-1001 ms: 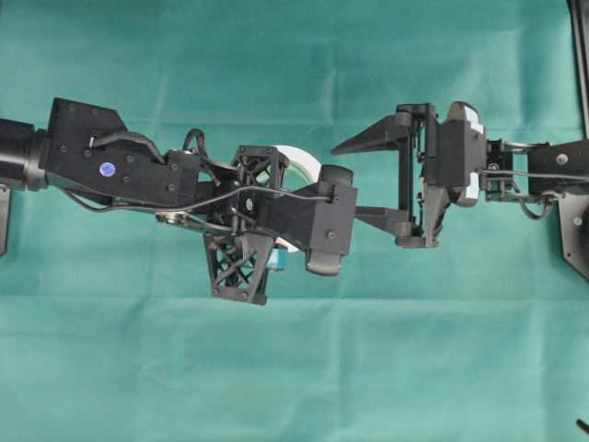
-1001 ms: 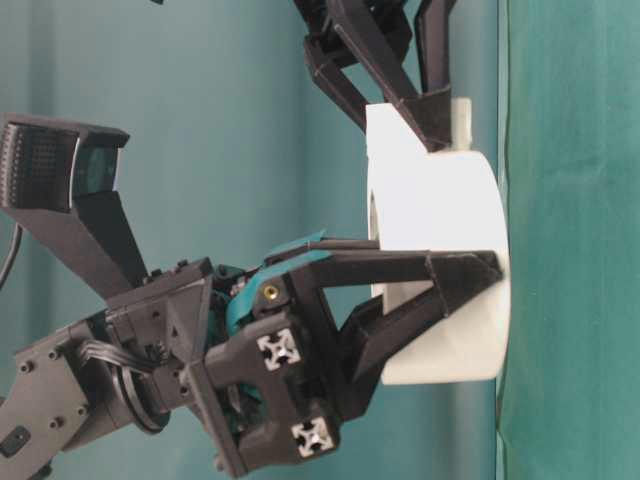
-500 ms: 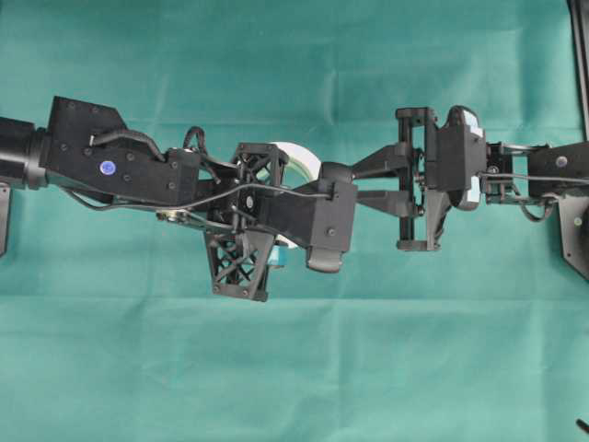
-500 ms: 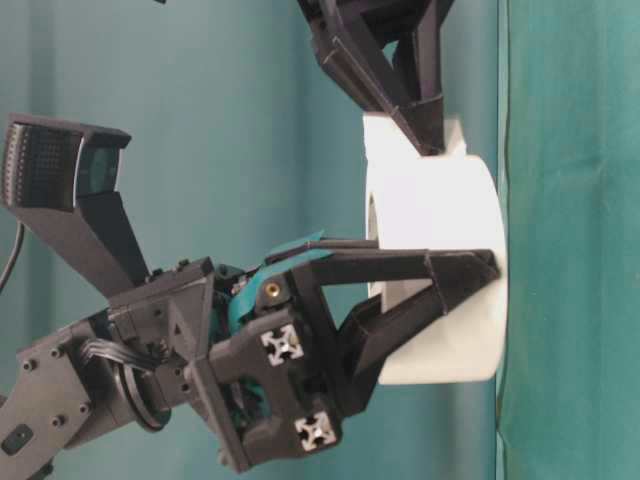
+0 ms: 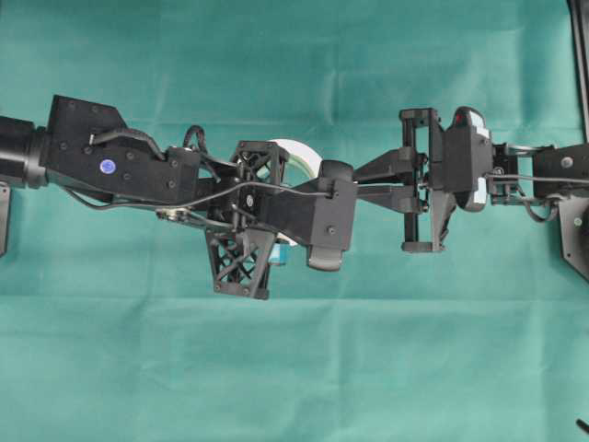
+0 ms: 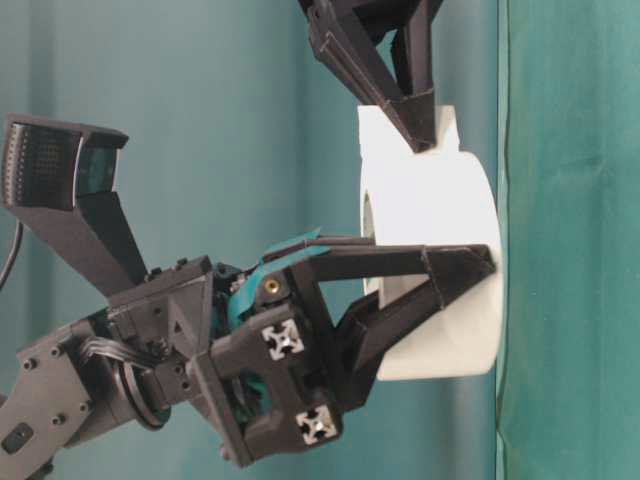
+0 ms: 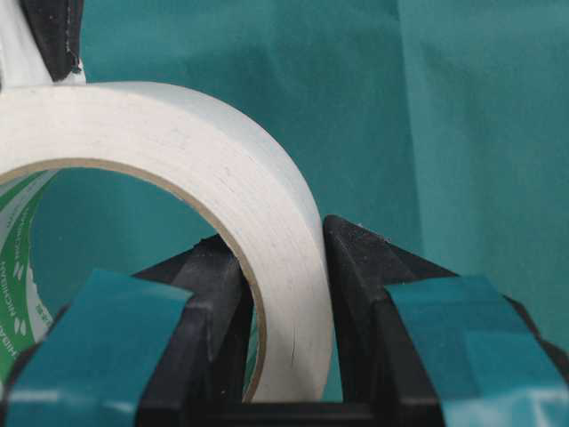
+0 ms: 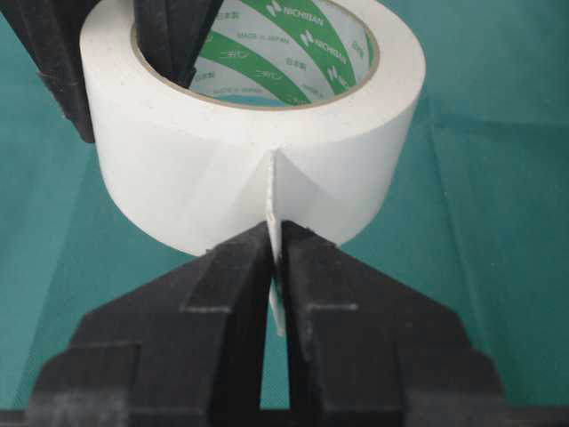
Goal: Peel off the duct tape with your right arm.
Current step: 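Close the right gripper on the tape end tab, then pull the left gripper with the roll down-left, away from the right gripper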
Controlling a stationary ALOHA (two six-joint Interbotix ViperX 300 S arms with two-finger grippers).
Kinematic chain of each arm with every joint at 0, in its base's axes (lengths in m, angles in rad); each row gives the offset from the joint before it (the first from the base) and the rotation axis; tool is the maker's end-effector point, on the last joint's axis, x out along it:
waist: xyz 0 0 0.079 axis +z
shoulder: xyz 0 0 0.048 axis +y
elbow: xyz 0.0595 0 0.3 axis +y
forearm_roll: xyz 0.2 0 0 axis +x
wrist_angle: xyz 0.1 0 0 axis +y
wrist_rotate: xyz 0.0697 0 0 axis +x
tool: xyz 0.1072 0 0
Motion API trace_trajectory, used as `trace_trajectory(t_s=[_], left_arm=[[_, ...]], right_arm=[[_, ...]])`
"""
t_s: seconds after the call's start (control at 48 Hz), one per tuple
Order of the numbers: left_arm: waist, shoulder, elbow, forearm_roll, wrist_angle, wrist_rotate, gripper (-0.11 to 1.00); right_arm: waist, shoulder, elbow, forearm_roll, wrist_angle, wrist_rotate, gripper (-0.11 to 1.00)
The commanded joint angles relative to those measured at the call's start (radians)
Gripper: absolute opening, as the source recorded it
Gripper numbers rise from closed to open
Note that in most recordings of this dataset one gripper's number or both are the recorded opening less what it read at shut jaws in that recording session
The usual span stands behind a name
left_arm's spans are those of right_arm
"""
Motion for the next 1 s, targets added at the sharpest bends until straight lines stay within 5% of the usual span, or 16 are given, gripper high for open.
trace_trajectory(t_s=[0.0,0.542,0.98], left_arm=[[-0.009,-0.037,-0.017,-0.003,-0.006,0.003,0.21],[-0.044,-0.035,-0.015,-0.003,-0.008,0.006,0.21],[-0.167,-0.035,-0.034,-0.003,0.008,0.008,0.21]], right_arm=[[-0.009,-0.020,-0.011,0.003,-0.012,0.002,-0.08],[-0.020,-0.020,-0.009,0.020,-0.014,0.000,-0.08],[-0.069,-0.020,0.002,0.020,-0.012,-0.002,-0.08]])
